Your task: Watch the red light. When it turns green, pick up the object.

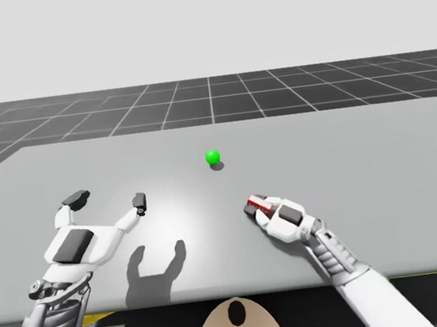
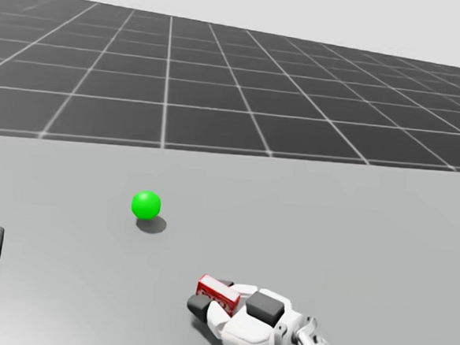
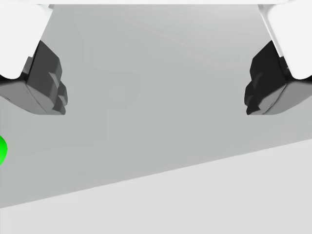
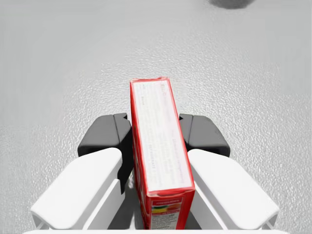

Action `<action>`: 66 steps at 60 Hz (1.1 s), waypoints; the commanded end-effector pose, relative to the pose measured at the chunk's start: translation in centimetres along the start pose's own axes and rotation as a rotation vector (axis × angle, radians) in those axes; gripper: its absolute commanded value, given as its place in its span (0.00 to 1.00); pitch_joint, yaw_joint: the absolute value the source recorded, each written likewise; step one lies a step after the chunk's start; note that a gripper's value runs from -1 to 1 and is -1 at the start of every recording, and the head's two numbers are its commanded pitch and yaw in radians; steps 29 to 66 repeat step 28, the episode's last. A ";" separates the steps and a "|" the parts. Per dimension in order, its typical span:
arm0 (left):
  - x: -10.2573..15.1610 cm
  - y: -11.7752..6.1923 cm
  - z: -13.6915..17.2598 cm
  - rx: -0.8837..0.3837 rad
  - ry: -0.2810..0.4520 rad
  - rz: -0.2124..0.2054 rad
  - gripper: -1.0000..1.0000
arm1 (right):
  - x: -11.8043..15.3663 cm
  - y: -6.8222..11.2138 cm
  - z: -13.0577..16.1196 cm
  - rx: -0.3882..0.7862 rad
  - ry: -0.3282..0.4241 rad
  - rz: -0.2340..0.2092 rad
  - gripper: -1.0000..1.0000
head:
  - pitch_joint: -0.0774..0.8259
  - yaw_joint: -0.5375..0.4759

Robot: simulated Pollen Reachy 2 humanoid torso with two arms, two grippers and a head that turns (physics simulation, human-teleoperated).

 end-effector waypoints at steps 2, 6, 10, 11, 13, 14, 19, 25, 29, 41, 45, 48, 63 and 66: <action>0.0 0.0 0.0 0.000 0.001 0.000 0.00 | 3.4 0.9 1.1 0.011 -0.087 -0.003 1.00 | 0.46 0.35; 0.0 0.0 -0.1 0.000 0.001 0.000 0.00 | 5.1 1.7 1.7 0.013 -0.136 -0.002 1.00 | 0.46 0.35; 0.0 0.0 -0.1 0.000 0.001 -0.001 0.00 | 6.7 2.6 2.4 0.007 -0.188 -0.002 1.00 | 0.46 0.35; 0.0 0.0 -0.1 0.000 0.001 0.000 0.00 | 7.4 2.9 2.6 0.004 -0.207 0.002 1.00 | 0.46 0.35; 0.0 0.0 -0.1 0.001 0.001 0.000 0.00 | 8.3 3.4 3.1 -0.001 -0.236 0.012 1.00 | 0.46 0.35; 0.0 0.1 -0.1 0.001 0.001 0.000 0.00 | 9.0 3.8 3.4 -0.007 -0.257 0.015 1.00 | 0.46 0.35; 0.0 0.1 -0.1 0.003 -0.005 -0.005 0.00 | 11.7 5.2 4.9 -0.021 -0.337 0.027 1.00 | 0.46 0.35; 0.0 0.1 -0.1 0.003 -0.006 -0.005 0.00 | 15.3 7.5 7.2 -0.046 -0.467 0.034 1.00 | 0.45 0.35; 0.0 0.1 -0.1 0.002 -0.005 -0.005 0.00 | 17.1 8.7 8.5 -0.058 -0.552 0.037 1.00 | 0.45 0.35; 0.0 0.1 -0.1 0.002 -0.005 -0.005 0.00 | 17.1 8.7 8.5 -0.058 -0.552 0.037 1.00 | 0.45 0.35; 0.0 0.1 -0.1 0.002 -0.005 -0.005 0.00 | 17.1 8.7 8.5 -0.058 -0.552 0.037 1.00 | 0.45 0.35; 0.0 0.1 -0.1 0.002 -0.005 -0.005 0.00 | 17.1 8.7 8.5 -0.058 -0.552 0.037 1.00 | 0.45 0.35; 0.0 0.1 -0.1 0.002 -0.005 -0.005 0.00 | 17.1 8.7 8.5 -0.058 -0.552 0.037 1.00 | 0.45 0.35; 0.0 0.1 -0.1 0.002 -0.005 -0.005 0.00 | 17.1 8.7 8.5 -0.058 -0.552 0.037 1.00 | 0.45 0.35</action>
